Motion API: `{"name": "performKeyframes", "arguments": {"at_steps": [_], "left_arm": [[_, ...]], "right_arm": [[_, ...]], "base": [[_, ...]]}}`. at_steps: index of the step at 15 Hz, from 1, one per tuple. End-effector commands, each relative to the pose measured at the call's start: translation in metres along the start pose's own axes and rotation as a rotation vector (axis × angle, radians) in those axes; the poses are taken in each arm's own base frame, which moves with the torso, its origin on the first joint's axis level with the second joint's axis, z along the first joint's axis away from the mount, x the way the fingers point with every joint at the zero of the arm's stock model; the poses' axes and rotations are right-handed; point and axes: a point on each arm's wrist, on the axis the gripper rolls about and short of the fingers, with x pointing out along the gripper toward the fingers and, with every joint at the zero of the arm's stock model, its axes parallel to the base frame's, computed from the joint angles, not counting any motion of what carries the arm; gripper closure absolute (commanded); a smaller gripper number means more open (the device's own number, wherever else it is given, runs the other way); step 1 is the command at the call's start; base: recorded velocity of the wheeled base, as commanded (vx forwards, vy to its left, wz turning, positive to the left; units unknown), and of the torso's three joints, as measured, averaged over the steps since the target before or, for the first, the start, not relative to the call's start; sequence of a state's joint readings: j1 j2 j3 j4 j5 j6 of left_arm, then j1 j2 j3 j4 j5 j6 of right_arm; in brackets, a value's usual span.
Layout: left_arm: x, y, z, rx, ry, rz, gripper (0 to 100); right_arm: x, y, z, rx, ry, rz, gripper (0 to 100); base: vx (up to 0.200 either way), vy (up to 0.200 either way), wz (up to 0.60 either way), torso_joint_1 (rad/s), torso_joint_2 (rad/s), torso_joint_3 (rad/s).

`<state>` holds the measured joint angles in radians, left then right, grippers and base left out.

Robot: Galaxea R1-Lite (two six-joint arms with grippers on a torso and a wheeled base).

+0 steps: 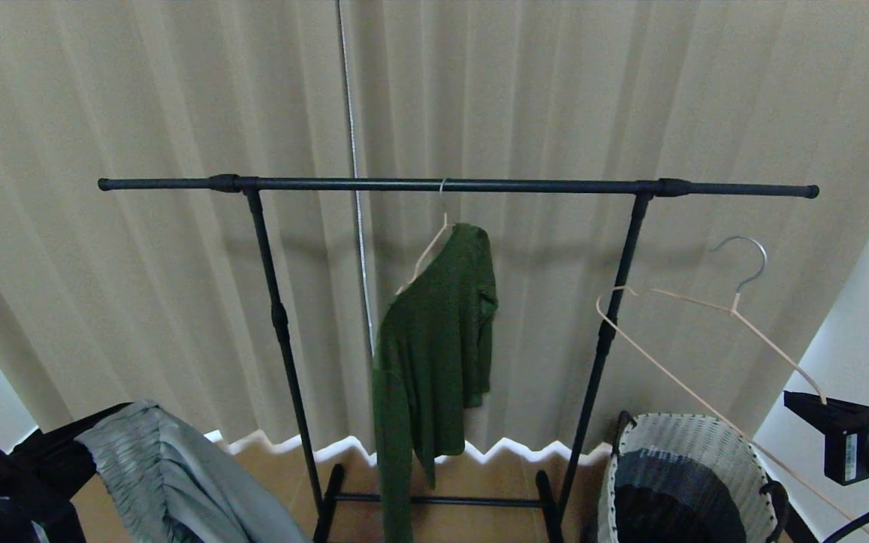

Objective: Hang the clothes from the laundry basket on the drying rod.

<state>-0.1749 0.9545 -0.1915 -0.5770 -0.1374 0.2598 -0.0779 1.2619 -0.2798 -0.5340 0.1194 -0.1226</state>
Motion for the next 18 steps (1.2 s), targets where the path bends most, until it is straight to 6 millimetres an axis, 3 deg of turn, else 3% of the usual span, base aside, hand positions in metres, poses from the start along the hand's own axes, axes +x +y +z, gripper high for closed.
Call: {"name": "performKeyframes", "arguments": {"at_steps": [1, 3, 14, 18], "left_arm": [[0.000, 0.000, 0.000, 0.000, -0.002, 0.000, 100], [0.000, 0.000, 0.000, 0.003, 0.000, 0.000, 100], [-0.001, -0.001, -0.003, 0.028, 0.006, -0.004, 100], [0.008, 0.002, 0.007, 0.027, 0.006, -0.005, 100]], "right_arm": [[-0.002, 0.000, 0.000, -0.001, -0.008, -0.001, 100], [-0.003, 0.000, 0.001, -0.001, -0.012, -0.002, 100], [-0.004, 0.002, -0.006, 0.004, 0.007, 0.008, 100], [-0.010, 0.021, -0.001, 0.057, -0.031, 0.131, 100]], "base": [[0.000, 0.200, 0.00, -0.002, 0.00, 0.002], [0.000, 0.200, 0.00, 0.000, 0.00, 0.000], [0.000, 0.000, 0.00, 0.000, 0.00, 0.000], [0.000, 0.000, 0.00, 0.000, 0.00, 0.000]]}}
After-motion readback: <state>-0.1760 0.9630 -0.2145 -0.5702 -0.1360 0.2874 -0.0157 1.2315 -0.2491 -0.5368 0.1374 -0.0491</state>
